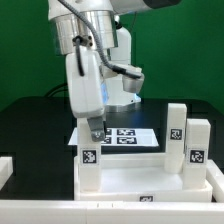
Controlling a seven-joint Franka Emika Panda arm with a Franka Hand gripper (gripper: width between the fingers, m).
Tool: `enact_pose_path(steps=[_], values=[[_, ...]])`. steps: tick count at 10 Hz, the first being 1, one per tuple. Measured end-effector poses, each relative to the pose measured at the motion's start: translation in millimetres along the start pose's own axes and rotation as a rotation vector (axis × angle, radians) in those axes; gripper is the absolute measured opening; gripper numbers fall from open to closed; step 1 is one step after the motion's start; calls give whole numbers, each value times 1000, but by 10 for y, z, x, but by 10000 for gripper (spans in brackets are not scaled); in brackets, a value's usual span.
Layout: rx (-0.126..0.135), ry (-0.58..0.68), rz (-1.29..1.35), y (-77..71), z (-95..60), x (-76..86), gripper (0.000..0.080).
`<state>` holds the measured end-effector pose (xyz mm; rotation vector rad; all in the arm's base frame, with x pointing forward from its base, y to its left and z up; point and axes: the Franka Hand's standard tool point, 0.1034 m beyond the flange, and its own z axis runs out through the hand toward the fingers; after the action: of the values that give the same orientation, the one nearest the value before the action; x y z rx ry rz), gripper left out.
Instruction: Assemble desk
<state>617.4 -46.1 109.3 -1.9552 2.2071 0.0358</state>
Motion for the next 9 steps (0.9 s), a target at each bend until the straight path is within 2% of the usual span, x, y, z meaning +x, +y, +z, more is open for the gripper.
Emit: enact_pose_path(steps=[1,2,3,4,5,8,9], values=[[0,1,-13,0,0,5,284],[-1,1,-122,1,-1,18,358],[0,1,-312,1,-4,47,358],[-6,-6,-514,16,6,54,534],[-19,-24,-661,52,21,59,625],[-20,-14,-828,42,13,88,648],[-26,-8,-969,40,9,101,648]])
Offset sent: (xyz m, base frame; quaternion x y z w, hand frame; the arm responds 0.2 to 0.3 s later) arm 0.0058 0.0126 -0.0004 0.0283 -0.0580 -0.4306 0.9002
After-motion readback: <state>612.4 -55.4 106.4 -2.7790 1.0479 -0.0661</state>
